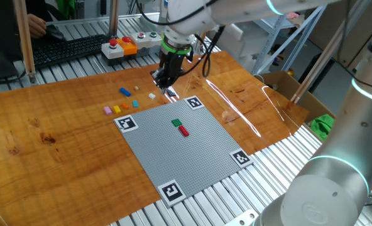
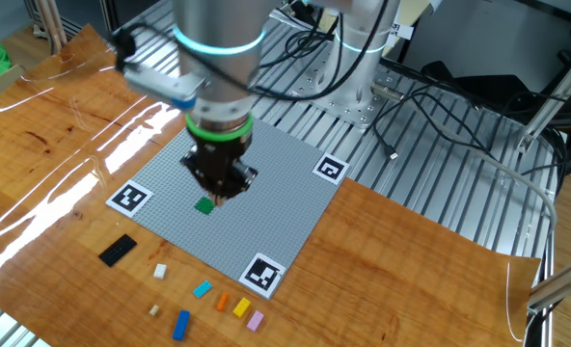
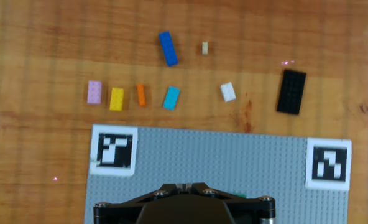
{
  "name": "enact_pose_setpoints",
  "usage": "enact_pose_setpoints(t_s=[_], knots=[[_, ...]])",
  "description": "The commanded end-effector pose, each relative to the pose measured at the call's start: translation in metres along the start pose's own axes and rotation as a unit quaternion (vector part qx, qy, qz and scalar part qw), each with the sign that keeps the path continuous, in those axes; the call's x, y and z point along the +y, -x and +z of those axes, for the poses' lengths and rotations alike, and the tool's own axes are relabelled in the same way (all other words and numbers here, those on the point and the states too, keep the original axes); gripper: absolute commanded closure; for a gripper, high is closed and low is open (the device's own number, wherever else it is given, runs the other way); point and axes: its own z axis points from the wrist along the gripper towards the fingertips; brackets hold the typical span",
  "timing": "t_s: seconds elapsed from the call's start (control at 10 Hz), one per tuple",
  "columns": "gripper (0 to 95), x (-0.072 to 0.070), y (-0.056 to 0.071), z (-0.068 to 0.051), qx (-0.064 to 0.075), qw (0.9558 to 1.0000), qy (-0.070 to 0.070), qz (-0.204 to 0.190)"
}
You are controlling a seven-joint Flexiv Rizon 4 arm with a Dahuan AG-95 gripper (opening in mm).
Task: Stack small Lego blocks randomly, one at a time
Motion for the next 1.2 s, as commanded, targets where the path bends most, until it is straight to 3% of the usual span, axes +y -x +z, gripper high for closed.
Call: enact_pose_setpoints(t_s=[0.1,0.9,1.2], knots=[[95.0,-0.004,0.009,0.004,0.000,1.0000,0.001,-0.001],[95.0,-0.031,0.052,0.018,-0.001,1.0000,0.002,0.005],[95.0,-0.033,0.054,0.018,-0.001,1.0000,0.010,0.000]])
